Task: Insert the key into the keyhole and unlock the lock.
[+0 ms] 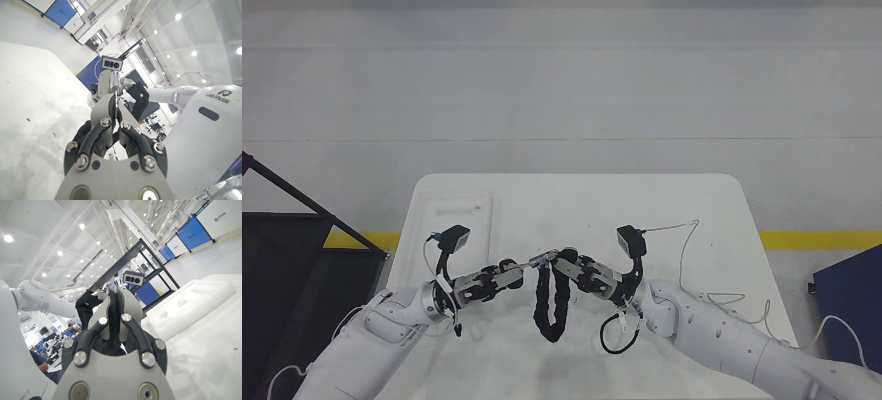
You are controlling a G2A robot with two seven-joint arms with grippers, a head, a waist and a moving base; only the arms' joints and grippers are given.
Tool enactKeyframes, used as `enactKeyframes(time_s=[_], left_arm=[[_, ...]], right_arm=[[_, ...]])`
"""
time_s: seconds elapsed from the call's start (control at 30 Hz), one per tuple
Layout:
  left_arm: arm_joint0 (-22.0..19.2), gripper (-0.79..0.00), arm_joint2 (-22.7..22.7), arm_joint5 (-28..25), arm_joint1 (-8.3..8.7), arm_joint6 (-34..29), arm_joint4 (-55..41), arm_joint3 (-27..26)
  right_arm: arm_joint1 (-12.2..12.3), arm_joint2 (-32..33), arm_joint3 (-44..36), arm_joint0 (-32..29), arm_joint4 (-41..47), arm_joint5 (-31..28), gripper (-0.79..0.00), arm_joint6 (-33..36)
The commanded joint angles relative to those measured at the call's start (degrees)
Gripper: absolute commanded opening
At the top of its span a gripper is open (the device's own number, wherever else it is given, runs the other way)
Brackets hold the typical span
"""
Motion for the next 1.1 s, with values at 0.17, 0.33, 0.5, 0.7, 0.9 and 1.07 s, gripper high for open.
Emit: enactKeyframes(time_s=[0.17, 0.33, 0.5, 0.7, 0.9, 1.07], left_arm=[[-0.12, -0.785, 0.17, 1.33, -0.59, 2.21, 3.05, -0.42], [0.24, -0.785, -0.35, 1.15, -1.15, 6.05, 8.32, -1.62], [1.24, -0.785, -1.95, -0.41, -1.87, 12.73, 17.24, -2.3], [3.55, -0.785, -5.07, -0.21, -3.53, 28.21, 35.04, -3.77], [6.03, -0.785, -6.18, 1.95, -5.32, 43.12, 53.67, -5.77], [7.27, -0.785, -6.53, 8.98, -6.72, 59.53, 76.56, -7.49]], right_arm=[[0.0, 0.0, 0.0, 0.0, 0.0, 0.0, -0.785, 0.0], [0.0, 0.0, 0.0, 0.0, 0.0, 0.0, -0.785, 0.0], [0.0, 0.0, 0.0, 0.0, 0.0, 0.0, -0.785, 0.0], [0.0, 0.0, 0.0, 0.0, 0.0, 0.0, -0.785, 0.0], [0.0, 0.0, 0.0, 0.0, 0.0, 0.0, -0.785, 0.0], [0.0, 0.0, 0.0, 0.0, 0.0, 0.0, -0.785, 0.0]])
